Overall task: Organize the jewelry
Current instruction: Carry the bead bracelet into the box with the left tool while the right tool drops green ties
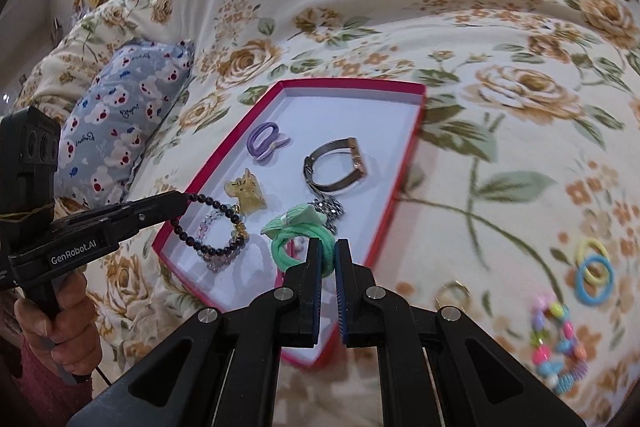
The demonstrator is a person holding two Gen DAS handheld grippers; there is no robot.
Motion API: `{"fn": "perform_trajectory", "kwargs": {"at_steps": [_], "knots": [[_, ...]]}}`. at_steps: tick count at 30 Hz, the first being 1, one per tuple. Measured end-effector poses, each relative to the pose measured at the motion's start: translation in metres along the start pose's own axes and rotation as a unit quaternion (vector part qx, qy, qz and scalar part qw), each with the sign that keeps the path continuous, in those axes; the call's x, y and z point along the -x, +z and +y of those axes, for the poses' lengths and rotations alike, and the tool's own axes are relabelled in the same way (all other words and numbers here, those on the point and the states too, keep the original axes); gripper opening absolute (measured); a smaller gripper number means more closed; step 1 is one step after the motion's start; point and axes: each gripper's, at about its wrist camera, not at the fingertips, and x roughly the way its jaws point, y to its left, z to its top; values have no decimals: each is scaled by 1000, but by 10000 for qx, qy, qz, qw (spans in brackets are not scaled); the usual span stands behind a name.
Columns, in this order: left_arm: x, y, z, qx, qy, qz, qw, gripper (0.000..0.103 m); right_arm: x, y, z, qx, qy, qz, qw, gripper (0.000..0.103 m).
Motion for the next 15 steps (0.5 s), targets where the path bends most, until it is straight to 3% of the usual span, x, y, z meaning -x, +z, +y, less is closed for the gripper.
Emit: {"fn": "perform_trajectory", "kwargs": {"at_steps": [15], "knots": [[-37, 0, 25, 316, 498, 274, 9979, 7, -51, 6, 7, 265, -163, 474, 9984, 7]]}}
